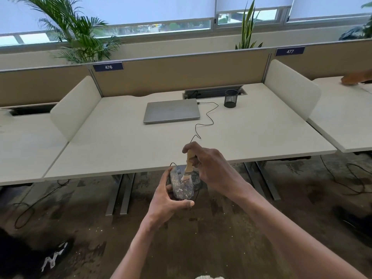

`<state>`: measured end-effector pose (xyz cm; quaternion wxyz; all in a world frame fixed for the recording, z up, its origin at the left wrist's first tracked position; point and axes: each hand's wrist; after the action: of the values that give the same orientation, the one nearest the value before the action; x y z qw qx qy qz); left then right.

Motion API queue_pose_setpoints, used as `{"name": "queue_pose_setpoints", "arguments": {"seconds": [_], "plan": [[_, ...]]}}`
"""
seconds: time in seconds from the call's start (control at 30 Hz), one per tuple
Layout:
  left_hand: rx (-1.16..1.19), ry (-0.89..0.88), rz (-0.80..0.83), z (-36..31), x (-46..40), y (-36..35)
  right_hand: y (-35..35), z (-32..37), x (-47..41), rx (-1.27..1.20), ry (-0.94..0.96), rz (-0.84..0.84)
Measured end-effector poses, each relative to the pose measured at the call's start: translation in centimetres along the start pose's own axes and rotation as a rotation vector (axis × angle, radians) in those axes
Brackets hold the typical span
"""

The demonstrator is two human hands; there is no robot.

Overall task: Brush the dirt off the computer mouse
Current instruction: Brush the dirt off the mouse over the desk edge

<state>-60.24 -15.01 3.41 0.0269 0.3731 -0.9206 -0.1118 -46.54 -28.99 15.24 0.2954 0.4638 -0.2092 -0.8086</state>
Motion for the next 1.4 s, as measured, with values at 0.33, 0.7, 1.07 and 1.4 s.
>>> {"name": "queue_pose_setpoints", "arguments": {"seconds": [0.33, 0.7, 1.07, 1.4], "plan": [[0.009, 0.001, -0.013, -0.3, -0.1, 0.1, 0.0, -0.8, -0.1, -0.019, -0.055, -0.083], [0.042, 0.016, -0.019, 0.0, 0.1, 0.2, 0.4, -1.9, 1.0, -0.006, -0.087, -0.122], [0.038, 0.045, -0.022, 0.3, 0.2, 0.7, 0.4, -2.1, 1.9, -0.040, -0.131, -0.129], [0.032, 0.049, -0.014, -0.2, 0.0, 0.1, 0.5, -1.7, 1.9, -0.068, -0.138, -0.146]]}}
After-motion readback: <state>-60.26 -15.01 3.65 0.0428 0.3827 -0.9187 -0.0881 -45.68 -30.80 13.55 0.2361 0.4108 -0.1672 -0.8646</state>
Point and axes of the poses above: each hand's wrist, its own x-axis away from the middle knuckle, its own y-axis out of the back of the hand, z = x × y, and after that the axes turned 13 degrees about -z, right-handed
